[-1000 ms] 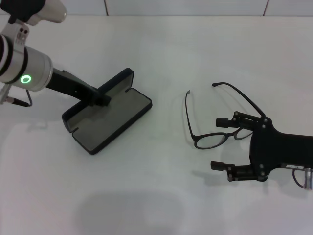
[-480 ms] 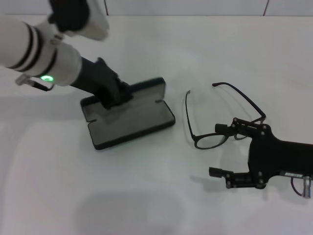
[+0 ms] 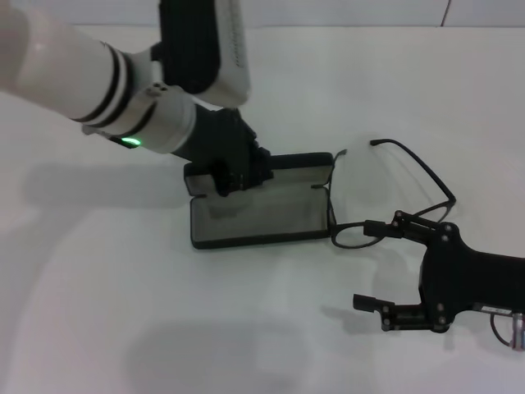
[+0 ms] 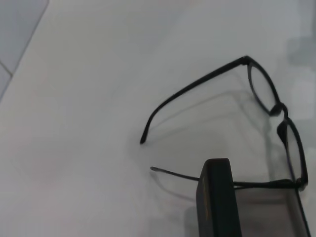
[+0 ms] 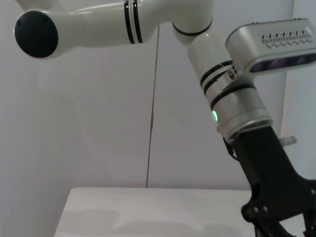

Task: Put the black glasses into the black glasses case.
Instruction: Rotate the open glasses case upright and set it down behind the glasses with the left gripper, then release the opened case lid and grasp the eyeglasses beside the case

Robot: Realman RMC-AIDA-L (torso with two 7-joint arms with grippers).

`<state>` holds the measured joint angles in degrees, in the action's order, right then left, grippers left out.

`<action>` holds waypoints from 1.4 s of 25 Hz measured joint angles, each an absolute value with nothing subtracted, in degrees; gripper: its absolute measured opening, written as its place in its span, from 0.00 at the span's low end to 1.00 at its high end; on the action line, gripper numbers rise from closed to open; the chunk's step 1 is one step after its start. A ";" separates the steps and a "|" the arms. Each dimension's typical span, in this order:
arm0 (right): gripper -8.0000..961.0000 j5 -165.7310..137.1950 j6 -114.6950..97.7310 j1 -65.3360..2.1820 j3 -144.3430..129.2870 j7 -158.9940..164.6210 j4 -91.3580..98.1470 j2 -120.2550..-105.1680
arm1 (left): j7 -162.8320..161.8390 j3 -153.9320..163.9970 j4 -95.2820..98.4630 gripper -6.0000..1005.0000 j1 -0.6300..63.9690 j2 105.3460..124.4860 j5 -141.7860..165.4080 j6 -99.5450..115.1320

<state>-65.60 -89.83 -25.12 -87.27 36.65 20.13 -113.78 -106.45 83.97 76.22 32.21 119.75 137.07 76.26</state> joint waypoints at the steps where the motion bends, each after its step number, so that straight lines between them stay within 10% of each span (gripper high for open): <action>1: 0.89 -65.54 -89.83 -25.07 -87.27 36.66 20.13 -113.84 | -106.56 85.22 76.23 0.22 32.16 119.76 137.72 75.24; 10: 0.89 -65.09 -89.88 -24.05 -83.85 38.25 20.98 -113.59 | -109.55 85.77 76.61 0.22 31.59 119.83 136.53 72.14; 15: 0.89 -65.91 -88.27 -24.34 -80.96 42.72 27.50 -113.46 | -104.83 77.55 75.93 0.41 29.48 119.63 117.20 74.38; 23: 0.89 -100.16 -83.36 -28.98 -78.66 81.01 60.47 -109.06 | -89.70 71.10 64.33 0.73 19.25 119.64 87.18 79.18; 31: 0.89 -136.72 -92.83 -41.54 -78.39 99.43 70.76 -115.27 | -82.62 66.35 52.13 0.88 20.16 119.46 82.38 83.63; 35: 0.88 -141.46 -88.79 -43.91 -86.30 103.37 69.19 -115.94 | -81.70 65.26 49.54 0.90 21.57 119.26 82.27 84.13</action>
